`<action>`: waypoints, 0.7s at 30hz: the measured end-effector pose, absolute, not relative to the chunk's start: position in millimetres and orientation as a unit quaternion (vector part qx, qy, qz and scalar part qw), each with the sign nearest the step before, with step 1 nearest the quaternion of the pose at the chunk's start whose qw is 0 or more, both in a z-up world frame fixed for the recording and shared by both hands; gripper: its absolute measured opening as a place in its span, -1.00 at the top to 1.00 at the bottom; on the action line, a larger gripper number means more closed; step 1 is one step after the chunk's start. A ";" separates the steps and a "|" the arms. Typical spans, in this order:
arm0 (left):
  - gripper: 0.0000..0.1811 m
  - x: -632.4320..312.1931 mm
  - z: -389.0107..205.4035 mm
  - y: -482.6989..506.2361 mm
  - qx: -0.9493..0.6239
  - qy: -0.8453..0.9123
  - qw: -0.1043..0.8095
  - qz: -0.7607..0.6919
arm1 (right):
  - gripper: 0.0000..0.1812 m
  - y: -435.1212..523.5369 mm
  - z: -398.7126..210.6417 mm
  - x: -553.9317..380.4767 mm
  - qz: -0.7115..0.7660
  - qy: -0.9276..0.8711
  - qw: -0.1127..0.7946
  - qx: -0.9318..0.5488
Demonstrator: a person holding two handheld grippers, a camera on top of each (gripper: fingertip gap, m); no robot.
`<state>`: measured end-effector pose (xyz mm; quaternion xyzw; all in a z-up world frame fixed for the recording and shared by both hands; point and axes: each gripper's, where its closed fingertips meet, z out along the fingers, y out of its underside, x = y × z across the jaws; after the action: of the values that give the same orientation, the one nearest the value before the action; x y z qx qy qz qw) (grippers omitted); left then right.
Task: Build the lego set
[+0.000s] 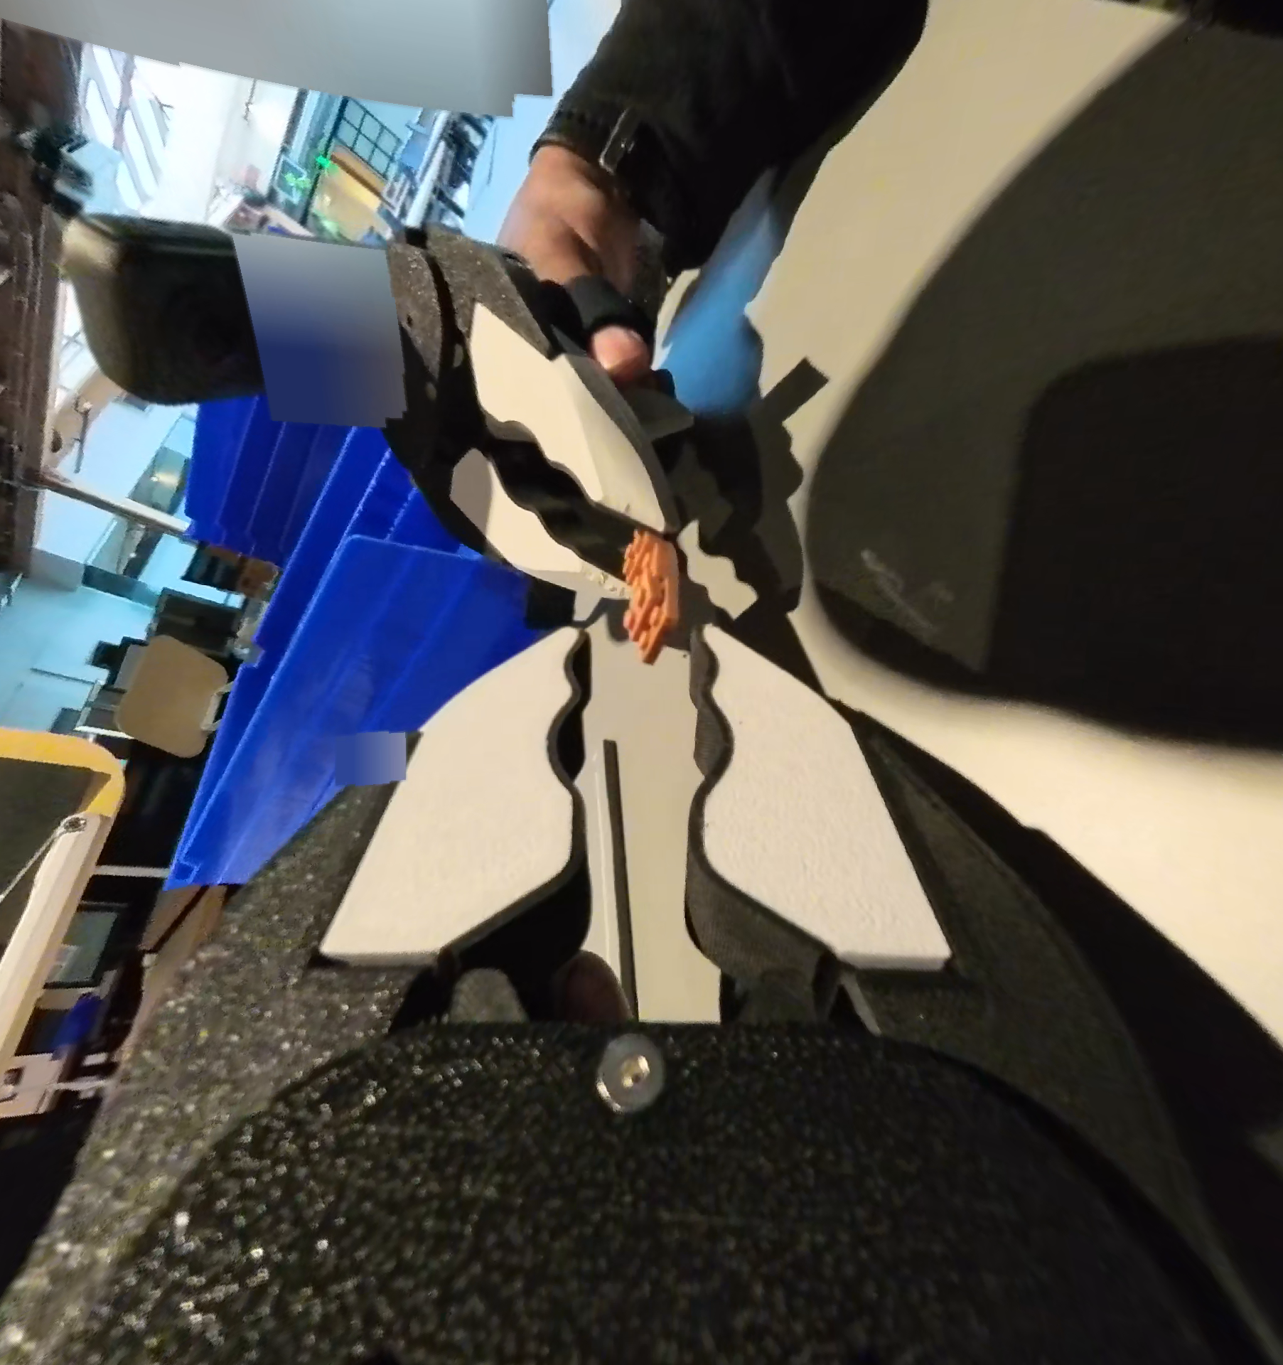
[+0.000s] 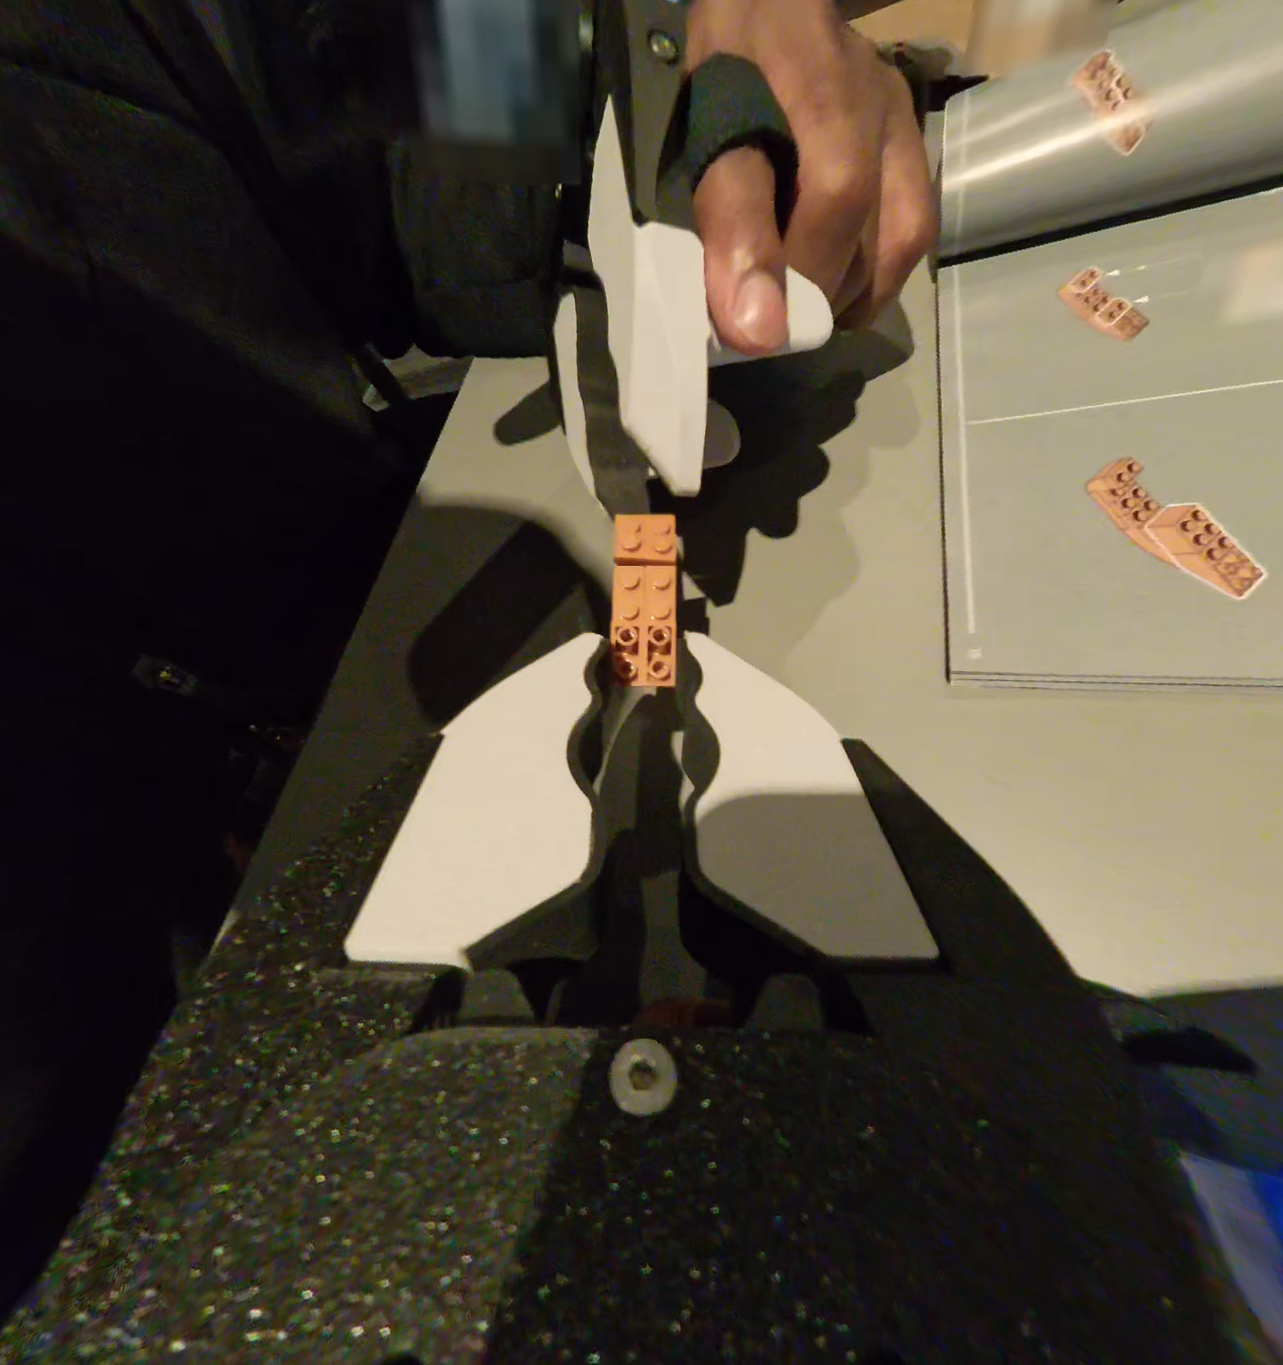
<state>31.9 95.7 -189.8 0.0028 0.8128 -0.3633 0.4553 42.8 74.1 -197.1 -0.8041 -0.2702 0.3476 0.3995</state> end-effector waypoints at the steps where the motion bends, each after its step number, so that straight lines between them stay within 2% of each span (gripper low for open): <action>1: 0.72 31.6 -191.2 96.2 0.006 0.816 0.455 -0.357 | 0.83 73.7 -196.8 42.5 0.350 -0.270 0.398 -0.804; 21: 0.73 24.9 -190.5 81.0 0.063 0.811 0.480 -0.329 | 0.83 68.3 -194.3 35.6 0.377 -0.273 0.386 -0.797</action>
<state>24.9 81.0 -190.5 0.0635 0.8107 -0.3294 0.4799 35.6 68.3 -194.3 -0.7965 -0.2727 0.3769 0.3862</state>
